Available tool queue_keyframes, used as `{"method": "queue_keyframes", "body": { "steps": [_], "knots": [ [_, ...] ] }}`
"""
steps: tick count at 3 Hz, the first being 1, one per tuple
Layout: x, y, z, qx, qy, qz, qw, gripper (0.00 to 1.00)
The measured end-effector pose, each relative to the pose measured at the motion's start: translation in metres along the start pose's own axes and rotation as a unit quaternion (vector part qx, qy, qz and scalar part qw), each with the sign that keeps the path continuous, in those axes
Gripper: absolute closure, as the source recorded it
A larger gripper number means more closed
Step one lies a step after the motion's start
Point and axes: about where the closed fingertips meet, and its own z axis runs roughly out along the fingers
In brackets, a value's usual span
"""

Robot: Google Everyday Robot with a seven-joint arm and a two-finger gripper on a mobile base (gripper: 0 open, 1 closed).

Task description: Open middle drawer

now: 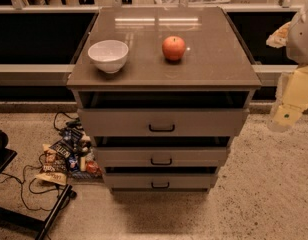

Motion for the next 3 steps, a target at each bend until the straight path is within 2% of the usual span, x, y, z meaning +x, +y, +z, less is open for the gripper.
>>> {"method": "queue_keyframes", "body": {
  "steps": [1, 2, 3],
  "knots": [
    [0.0, 0.0, 0.0, 0.0, 0.0, 0.0, 1.0, 0.0],
    [0.006, 0.007, 0.027, 0.003, 0.019, 0.005, 0.9998, 0.0],
    [0.025, 0.024, 0.079, 0.013, 0.045, 0.019, 0.9987, 0.0]
  ]
}}
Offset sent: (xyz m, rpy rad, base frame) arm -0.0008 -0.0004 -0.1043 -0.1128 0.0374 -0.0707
